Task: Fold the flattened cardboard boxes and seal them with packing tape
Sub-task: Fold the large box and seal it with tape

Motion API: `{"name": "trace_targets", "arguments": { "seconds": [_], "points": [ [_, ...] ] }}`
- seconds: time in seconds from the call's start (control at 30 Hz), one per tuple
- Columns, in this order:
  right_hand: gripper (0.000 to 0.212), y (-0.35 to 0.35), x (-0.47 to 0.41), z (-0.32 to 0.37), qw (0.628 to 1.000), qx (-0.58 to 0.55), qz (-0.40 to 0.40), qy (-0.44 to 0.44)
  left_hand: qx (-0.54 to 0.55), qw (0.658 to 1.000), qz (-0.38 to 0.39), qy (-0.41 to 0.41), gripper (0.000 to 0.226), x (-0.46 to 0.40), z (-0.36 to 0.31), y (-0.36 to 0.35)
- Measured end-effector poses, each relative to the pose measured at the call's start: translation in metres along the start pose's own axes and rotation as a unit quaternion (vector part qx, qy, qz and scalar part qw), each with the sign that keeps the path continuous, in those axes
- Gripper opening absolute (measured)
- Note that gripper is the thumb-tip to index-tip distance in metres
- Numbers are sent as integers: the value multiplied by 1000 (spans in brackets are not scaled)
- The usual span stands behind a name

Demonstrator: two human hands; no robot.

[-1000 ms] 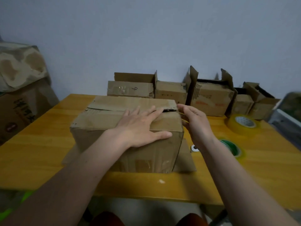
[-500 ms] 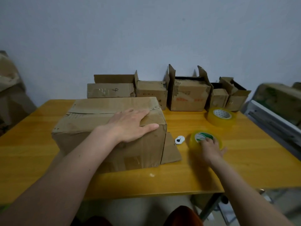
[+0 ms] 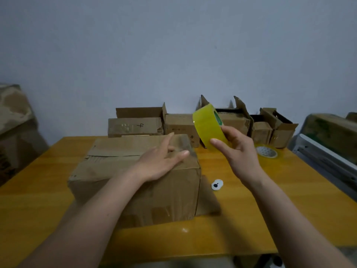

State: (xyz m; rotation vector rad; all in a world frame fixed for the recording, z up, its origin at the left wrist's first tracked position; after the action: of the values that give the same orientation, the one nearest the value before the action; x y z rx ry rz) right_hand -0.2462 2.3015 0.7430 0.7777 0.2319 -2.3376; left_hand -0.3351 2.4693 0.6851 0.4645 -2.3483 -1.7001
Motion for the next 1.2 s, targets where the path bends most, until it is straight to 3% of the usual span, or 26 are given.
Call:
{"name": "trace_targets", "arguments": {
  "seconds": [0.07, 0.13, 0.27, 0.33, 0.43, 0.63, 0.7, 0.8, 0.9, 1.2],
  "points": [
    [24, -28, -14, 19, 998, 23, 51, 25, 101, 994, -41, 10, 110, -2, 6, 7],
    [26, -51, -24, 18, 994, 63, 93, 10, 233, 966, -107, 23, 112, 1, 15, 21],
    [36, -75, -28, -4, 980, 146, 132, -27, 397, 887, -233, 4, 54, 18, 35, 47],
    [38, -81, -28, -8, 976, 168, 137, -35, 382, 885, -265, 5, 25, 23, 38, 52],
    [41, -85, -30, -8, 973, 185, 134, -42, 381, 877, -290, 29, 12, 21, 47, 49],
    [44, -94, -32, -10, 963, 214, 156, -55, 305, 885, -335, 111, 9, 21, 64, 48],
    [42, -99, -32, -12, 956, 226, 176, -57, 332, 871, -339, 127, 9, 22, 68, 49],
    [39, -100, -31, -10, 964, 202, 165, -52, 415, 851, -297, 120, 31, 21, 68, 44],
    [36, -98, -32, -8, 973, 174, 142, -48, 363, 874, -304, 107, 34, 26, 64, 45],
    [40, -102, -29, -20, 967, 195, 155, -48, 306, 885, -327, 124, 32, 33, 66, 47]
  ]
}}
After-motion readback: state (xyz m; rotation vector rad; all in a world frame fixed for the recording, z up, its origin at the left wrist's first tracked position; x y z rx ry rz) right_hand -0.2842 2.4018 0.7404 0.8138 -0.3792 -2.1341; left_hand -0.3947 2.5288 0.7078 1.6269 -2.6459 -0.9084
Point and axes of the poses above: each hand's wrist, its own x-axis away from the middle knuckle, its own y-axis out of the back of the hand, z = x × y, the point moved 9 cm from there along -x, towards the middle knuckle, and after that the axes turned 15 degrees about -x, right-handed, at the moved point
